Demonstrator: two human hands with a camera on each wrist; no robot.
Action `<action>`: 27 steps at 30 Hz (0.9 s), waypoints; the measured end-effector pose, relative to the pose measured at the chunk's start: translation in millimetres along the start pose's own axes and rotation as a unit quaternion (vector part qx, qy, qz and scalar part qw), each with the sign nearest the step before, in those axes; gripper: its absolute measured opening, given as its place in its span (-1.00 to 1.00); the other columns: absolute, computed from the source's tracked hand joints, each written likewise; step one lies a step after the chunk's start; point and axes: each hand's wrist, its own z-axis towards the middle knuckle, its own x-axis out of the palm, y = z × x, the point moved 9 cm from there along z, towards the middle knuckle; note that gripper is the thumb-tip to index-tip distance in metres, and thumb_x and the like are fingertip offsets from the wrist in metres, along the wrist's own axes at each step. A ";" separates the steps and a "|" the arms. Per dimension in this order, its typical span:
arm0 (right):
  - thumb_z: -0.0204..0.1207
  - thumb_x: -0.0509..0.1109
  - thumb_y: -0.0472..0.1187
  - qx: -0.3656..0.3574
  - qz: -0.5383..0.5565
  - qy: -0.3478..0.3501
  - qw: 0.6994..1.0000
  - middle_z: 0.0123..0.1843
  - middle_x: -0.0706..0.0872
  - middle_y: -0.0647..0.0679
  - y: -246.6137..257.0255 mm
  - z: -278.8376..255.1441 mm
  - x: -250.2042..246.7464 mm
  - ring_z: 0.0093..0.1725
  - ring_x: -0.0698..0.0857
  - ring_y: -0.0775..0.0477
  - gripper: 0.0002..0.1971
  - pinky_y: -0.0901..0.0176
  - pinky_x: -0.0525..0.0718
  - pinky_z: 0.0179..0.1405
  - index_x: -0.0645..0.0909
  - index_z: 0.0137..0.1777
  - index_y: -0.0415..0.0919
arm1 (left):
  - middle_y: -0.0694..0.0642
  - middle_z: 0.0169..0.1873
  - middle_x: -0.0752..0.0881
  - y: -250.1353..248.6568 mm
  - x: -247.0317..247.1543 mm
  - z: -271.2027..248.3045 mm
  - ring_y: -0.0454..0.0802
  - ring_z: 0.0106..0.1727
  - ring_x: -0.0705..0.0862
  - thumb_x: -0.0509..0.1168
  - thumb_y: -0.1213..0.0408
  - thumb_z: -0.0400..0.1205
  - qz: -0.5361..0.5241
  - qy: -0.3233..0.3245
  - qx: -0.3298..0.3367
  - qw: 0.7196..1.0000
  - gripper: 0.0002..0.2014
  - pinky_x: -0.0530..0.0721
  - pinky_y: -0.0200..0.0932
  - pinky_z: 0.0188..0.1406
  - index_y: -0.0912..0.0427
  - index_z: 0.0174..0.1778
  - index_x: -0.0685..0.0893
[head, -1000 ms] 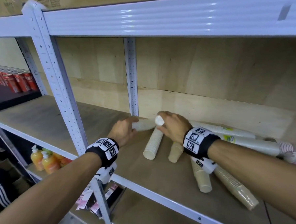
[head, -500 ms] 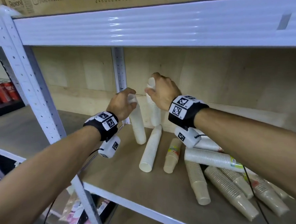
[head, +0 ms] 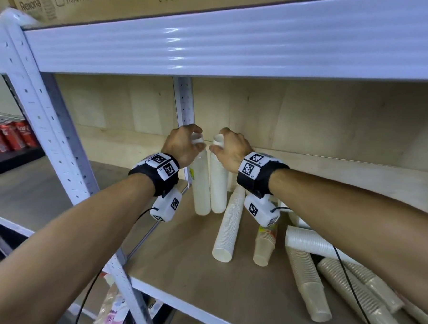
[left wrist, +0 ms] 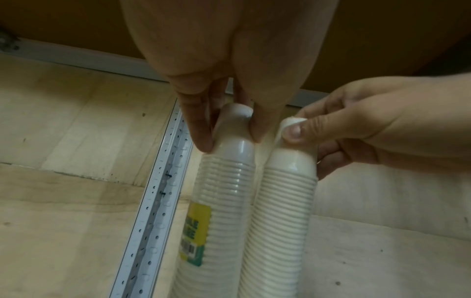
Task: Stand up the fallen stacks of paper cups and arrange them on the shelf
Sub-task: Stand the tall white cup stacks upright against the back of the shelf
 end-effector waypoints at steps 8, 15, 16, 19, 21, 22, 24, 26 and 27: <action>0.67 0.31 -0.06 0.012 0.012 0.041 0.999 0.42 0.62 -0.12 -12.6 13.0 22.7 0.23 0.67 -0.20 -0.56 0.15 0.60 0.03 0.44 0.48 -0.23 | 0.14 0.31 0.68 10.8 13.6 3.1 0.12 0.31 0.63 0.40 0.22 0.64 0.010 0.018 0.010 1.000 -0.63 0.55 -0.23 0.20 0.17 0.36 0.61; 0.53 0.42 0.07 0.013 -0.026 0.036 0.999 0.30 0.51 -0.15 -17.3 24.1 21.9 0.15 0.64 -0.19 -0.46 0.07 0.65 0.05 0.52 0.44 -0.15 | 0.12 0.32 0.68 7.9 13.9 5.1 0.13 0.28 0.64 0.36 0.27 0.60 0.031 0.032 0.025 0.999 -0.58 0.54 -0.22 0.14 0.13 0.41 0.58; 0.55 0.41 0.05 0.013 -0.028 0.039 0.999 0.32 0.49 -0.15 -18.0 25.1 22.6 0.17 0.64 -0.20 -0.47 0.07 0.65 0.06 0.50 0.46 -0.16 | 0.13 0.32 0.68 8.2 14.1 5.2 0.14 0.27 0.64 0.35 0.29 0.60 0.032 0.034 0.027 0.999 -0.57 0.54 -0.21 0.14 0.14 0.42 0.58; 0.60 0.38 -0.04 0.006 -0.029 0.048 0.998 0.39 0.47 -0.17 -17.9 27.8 25.0 0.26 0.62 -0.21 -0.47 0.11 0.61 0.12 0.45 0.54 -0.17 | 0.13 0.31 0.67 10.4 11.9 7.3 0.13 0.27 0.63 0.36 0.27 0.62 0.028 0.029 0.023 0.999 -0.59 0.56 -0.19 0.16 0.16 0.41 0.58; 0.62 0.36 -0.12 -0.006 -0.027 0.058 0.998 0.45 0.45 -0.18 -15.5 28.2 26.7 0.35 0.58 -0.21 -0.46 0.14 0.56 0.20 0.40 0.58 -0.18 | 0.14 0.31 0.68 10.9 10.5 8.6 0.12 0.28 0.62 0.36 0.22 0.63 0.026 0.027 0.023 0.999 -0.61 0.53 -0.21 0.15 0.15 0.40 0.59; 0.62 0.35 -0.16 -0.012 -0.023 0.064 0.998 0.46 0.45 -0.18 -13.8 27.7 27.3 0.38 0.57 -0.20 -0.46 0.15 0.54 0.23 0.39 0.60 -0.18 | 0.14 0.30 0.68 10.8 9.9 9.2 0.11 0.28 0.62 0.37 0.20 0.64 0.028 0.025 0.024 0.999 -0.61 0.52 -0.21 0.14 0.14 0.39 0.60; 0.60 0.36 -0.17 -0.018 -0.014 0.068 0.997 0.48 0.45 -0.17 -10.7 27.0 27.6 0.42 0.55 -0.20 -0.43 0.15 0.54 0.26 0.36 0.61 -0.16 | 0.14 0.29 0.69 11.9 9.7 10.7 0.11 0.27 0.63 0.38 0.16 0.63 0.032 0.025 0.025 0.999 -0.62 0.51 -0.22 0.14 0.13 0.37 0.62; 0.56 0.40 -0.06 -0.010 -0.008 0.056 0.998 0.48 0.47 -0.16 -10.6 27.6 25.8 0.41 0.56 -0.19 -0.37 0.12 0.56 0.23 0.35 0.61 -0.14 | 0.13 0.28 0.69 14.4 9.8 11.9 0.09 0.24 0.63 0.37 0.15 0.61 0.030 0.025 0.017 0.999 -0.62 0.53 -0.21 0.11 0.11 0.36 0.63; 0.54 0.42 0.00 -0.002 -0.007 0.050 0.999 0.47 0.49 -0.15 -11.2 28.1 25.1 0.38 0.58 -0.19 -0.35 0.11 0.58 0.19 0.35 0.60 -0.14 | 0.13 0.28 0.69 15.7 9.7 12.5 0.11 0.24 0.64 0.35 0.18 0.61 0.026 0.027 0.013 0.999 -0.63 0.56 -0.18 0.12 0.11 0.36 0.63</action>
